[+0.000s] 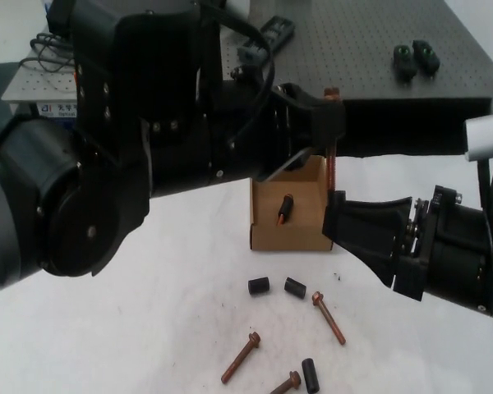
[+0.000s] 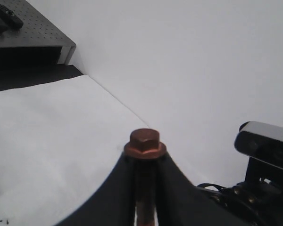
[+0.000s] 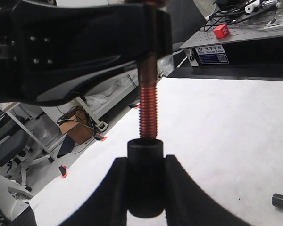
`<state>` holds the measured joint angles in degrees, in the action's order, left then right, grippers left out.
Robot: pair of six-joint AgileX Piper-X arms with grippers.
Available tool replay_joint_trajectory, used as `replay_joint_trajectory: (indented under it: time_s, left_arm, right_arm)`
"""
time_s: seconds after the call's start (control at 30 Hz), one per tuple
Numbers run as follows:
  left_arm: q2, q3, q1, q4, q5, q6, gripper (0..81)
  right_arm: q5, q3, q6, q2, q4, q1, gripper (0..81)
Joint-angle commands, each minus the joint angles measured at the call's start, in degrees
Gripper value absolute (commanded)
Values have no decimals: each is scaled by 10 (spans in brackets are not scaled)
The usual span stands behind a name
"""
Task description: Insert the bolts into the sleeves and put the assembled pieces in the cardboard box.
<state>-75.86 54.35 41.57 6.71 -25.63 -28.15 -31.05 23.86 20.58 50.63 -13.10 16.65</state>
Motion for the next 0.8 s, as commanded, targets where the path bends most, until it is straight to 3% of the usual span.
replay_joint_trajectory:
  time_s: [0.0,0.77]
  left_arm:
    - [5,2,1,18,-5,-14,6]
    - [5,2,1,20,-34,-49,1]
  right_arm:
    - [1,4,1,-1,-22,0,22]
    - [36,4,1,-1,-83,0,22]
